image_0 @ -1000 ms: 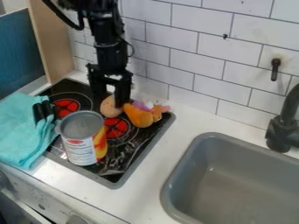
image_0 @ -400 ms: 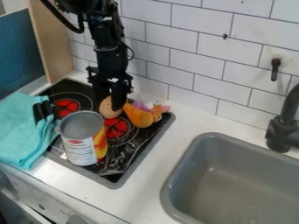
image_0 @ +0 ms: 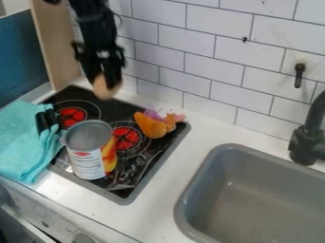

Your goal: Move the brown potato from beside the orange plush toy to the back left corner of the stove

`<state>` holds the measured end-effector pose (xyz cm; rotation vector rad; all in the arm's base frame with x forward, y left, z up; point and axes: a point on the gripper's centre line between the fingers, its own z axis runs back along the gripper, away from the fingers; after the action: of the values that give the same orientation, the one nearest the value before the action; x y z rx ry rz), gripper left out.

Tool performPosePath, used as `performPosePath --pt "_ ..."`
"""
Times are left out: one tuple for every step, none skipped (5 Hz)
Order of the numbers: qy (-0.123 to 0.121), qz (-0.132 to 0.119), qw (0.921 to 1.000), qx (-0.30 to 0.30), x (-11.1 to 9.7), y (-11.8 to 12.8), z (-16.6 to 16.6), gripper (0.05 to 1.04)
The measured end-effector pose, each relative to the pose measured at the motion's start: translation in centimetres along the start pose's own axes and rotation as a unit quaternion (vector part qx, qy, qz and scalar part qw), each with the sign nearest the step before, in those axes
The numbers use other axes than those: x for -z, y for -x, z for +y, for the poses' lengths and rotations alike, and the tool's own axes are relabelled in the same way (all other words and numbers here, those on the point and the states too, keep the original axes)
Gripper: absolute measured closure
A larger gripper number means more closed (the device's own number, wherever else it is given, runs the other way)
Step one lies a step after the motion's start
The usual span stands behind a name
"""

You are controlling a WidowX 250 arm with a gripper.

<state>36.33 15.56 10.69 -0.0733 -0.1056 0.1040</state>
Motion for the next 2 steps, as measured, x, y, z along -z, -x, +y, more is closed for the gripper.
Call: performPosePath --pt "-0.026 -0.017 0.9993 -0.02 -2.2 -1.2 2.7 0.49" --pt "-0.046 0.021 0.9974 -0.052 -0.1 -1.6 5.8 0.49"
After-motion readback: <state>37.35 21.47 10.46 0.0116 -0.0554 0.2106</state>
